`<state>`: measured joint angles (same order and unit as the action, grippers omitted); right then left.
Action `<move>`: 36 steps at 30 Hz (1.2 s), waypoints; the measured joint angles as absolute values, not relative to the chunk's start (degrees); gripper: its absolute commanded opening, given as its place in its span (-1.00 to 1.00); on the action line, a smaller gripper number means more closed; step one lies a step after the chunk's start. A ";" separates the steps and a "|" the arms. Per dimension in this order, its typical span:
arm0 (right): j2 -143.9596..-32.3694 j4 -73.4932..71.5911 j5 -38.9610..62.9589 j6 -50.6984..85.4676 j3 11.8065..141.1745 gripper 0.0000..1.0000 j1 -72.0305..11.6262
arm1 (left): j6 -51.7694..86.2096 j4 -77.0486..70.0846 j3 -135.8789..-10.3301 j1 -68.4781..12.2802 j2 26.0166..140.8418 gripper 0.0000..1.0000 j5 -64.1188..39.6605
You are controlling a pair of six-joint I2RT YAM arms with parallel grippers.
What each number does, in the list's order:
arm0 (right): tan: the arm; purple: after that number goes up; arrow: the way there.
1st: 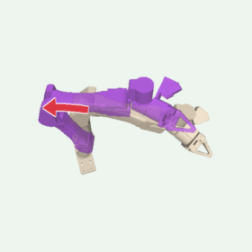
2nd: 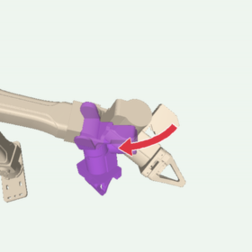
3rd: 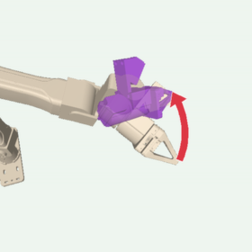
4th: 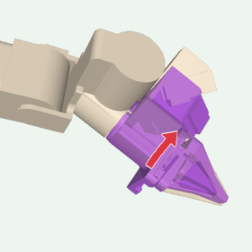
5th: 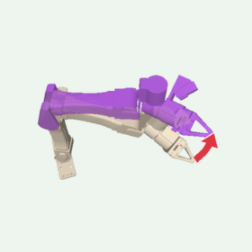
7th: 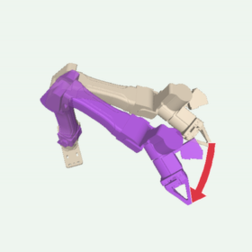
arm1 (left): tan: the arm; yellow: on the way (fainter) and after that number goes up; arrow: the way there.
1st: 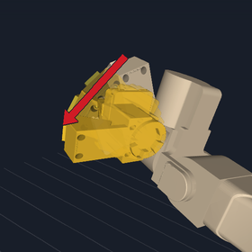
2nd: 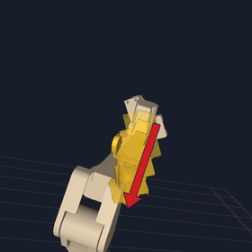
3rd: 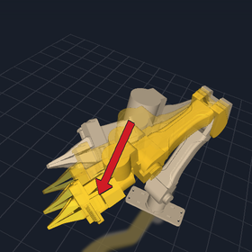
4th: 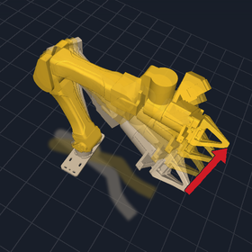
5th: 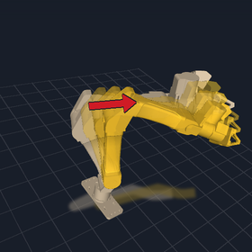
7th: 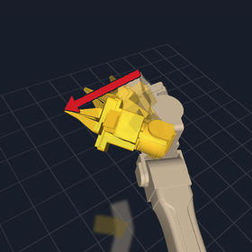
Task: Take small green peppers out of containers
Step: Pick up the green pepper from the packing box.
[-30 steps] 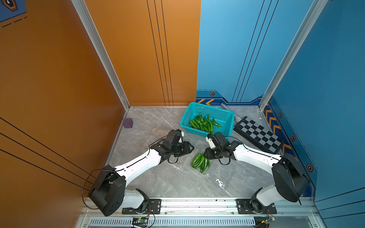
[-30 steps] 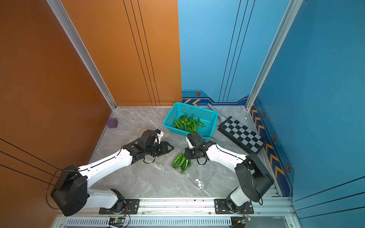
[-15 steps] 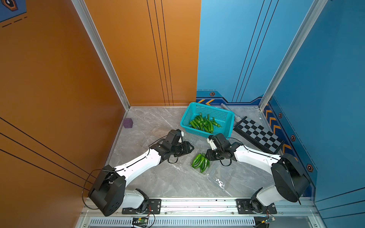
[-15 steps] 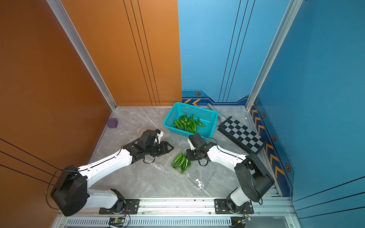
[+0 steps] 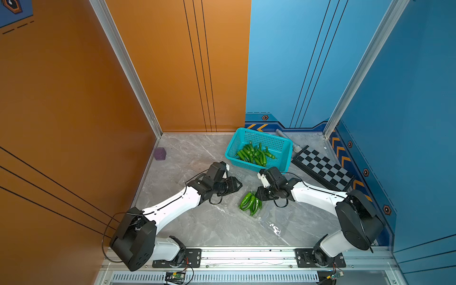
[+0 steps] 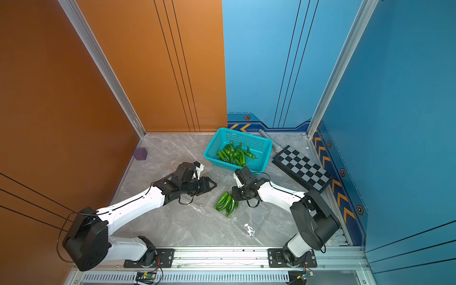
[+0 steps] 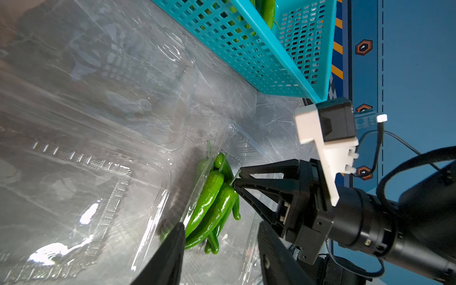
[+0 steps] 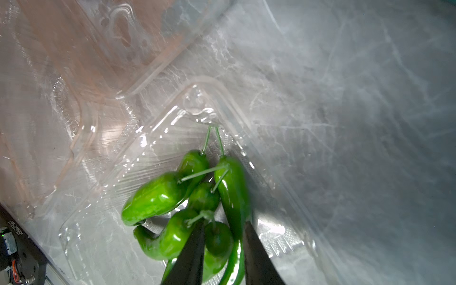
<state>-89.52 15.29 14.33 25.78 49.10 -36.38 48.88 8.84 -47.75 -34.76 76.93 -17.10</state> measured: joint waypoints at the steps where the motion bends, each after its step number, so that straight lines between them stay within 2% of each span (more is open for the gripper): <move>1: -89.67 15.22 14.33 25.76 49.10 -0.43 -36.38 | 48.88 8.84 -47.75 -34.76 76.88 0.00 -17.08; 13: -91.48 13.21 15.18 25.69 49.17 -0.48 -36.75 | 48.88 9.02 -46.96 -34.39 76.14 0.00 -17.06; 16: -92.62 12.05 15.53 25.54 49.52 -0.55 -36.97 | 48.88 9.08 -46.87 -34.39 75.83 0.00 -17.04; 23: -94.39 10.15 16.86 25.36 50.02 -0.87 -37.41 | 48.88 9.08 -46.87 -33.91 75.68 0.00 -17.04; 30: -93.47 10.46 16.93 25.30 50.02 -0.91 -37.50 | 48.88 9.08 -46.87 -33.80 75.53 -0.01 -17.02; 36: -87.72 13.10 17.12 25.04 50.02 -0.94 -37.50 | 48.88 9.10 -46.87 -33.80 75.42 -0.01 -16.93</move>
